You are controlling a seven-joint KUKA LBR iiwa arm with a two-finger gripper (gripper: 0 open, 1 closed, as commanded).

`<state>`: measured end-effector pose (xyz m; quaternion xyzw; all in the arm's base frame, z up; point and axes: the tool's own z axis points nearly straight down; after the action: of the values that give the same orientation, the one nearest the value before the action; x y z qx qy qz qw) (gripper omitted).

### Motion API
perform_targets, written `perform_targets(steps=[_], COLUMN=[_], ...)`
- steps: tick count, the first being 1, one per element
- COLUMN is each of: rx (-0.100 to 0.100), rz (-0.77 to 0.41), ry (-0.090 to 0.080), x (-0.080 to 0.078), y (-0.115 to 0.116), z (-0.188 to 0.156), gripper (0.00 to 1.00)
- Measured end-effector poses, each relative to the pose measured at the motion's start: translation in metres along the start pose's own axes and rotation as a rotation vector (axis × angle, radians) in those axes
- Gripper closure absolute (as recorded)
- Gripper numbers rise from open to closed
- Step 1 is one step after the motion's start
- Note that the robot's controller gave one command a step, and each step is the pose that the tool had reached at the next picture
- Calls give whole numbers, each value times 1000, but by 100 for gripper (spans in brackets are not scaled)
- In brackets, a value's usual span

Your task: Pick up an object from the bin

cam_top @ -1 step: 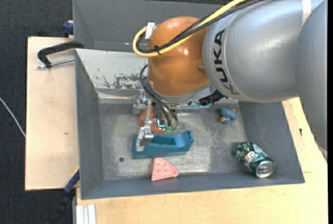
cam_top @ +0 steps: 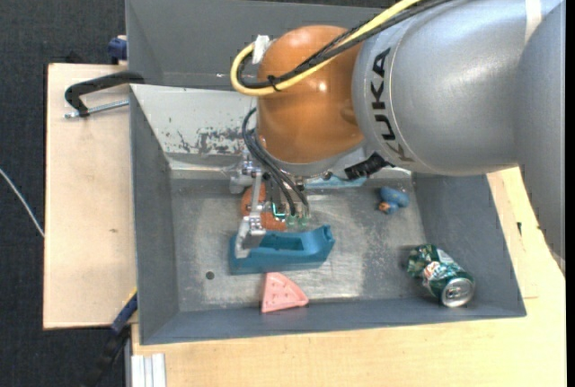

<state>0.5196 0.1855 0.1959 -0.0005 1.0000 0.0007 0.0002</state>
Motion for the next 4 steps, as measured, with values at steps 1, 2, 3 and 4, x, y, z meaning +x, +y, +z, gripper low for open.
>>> perform_targets(steps=[1,2,3,4], rx=[-3,0,-5,-5], rz=[-84,-113,-501,-501], ry=[-5,-3,-16,-16], x=[-4,7,23,23], y=[-16,-44,-68,-68], z=[18,101,121,121], gripper=[0,0,100,100])
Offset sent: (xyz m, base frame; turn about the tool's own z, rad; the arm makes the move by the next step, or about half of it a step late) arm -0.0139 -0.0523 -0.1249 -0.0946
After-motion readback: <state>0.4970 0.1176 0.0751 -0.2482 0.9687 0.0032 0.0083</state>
